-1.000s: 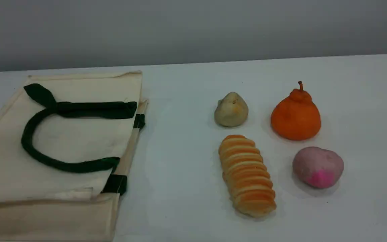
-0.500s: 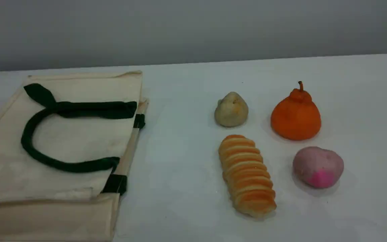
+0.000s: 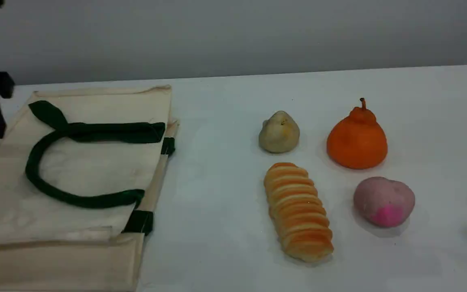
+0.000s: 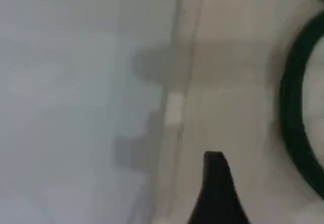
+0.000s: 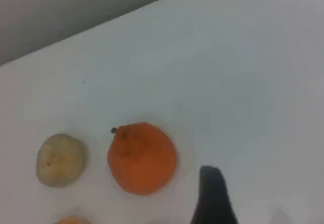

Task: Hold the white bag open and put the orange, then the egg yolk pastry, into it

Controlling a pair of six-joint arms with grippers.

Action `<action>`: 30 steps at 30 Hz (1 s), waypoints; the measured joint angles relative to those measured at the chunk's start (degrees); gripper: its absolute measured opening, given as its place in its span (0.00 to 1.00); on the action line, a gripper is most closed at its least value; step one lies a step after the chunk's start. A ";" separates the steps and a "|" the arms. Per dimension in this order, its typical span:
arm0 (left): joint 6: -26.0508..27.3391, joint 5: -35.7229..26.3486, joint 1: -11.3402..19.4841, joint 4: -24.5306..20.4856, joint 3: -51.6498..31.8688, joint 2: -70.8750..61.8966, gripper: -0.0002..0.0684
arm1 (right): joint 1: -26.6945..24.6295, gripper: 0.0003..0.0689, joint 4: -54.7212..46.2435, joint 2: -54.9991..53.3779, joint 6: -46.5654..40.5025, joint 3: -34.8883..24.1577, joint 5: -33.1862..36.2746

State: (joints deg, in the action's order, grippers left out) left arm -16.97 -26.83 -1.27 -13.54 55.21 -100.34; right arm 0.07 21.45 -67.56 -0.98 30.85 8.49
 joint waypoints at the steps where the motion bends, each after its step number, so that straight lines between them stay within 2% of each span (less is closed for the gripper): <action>1: 0.00 0.06 0.00 0.06 0.79 -1.21 0.66 | 0.00 0.64 0.00 0.00 0.00 0.00 0.00; 7: 0.18 -0.41 0.00 1.11 5.61 -8.30 0.66 | 0.00 0.64 0.00 0.05 0.00 0.00 0.00; 14: 4.55 0.39 0.00 5.18 6.47 -13.25 0.66 | 0.00 0.64 0.02 0.05 0.00 0.00 -0.69; 30: 4.78 3.12 0.00 6.25 6.76 -20.09 0.65 | 0.00 0.64 0.02 0.05 0.00 0.00 -0.69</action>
State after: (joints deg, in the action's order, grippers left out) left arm -12.19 -23.71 -1.27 -7.29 61.97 -120.42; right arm 0.07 21.47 -67.51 -0.98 30.85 7.80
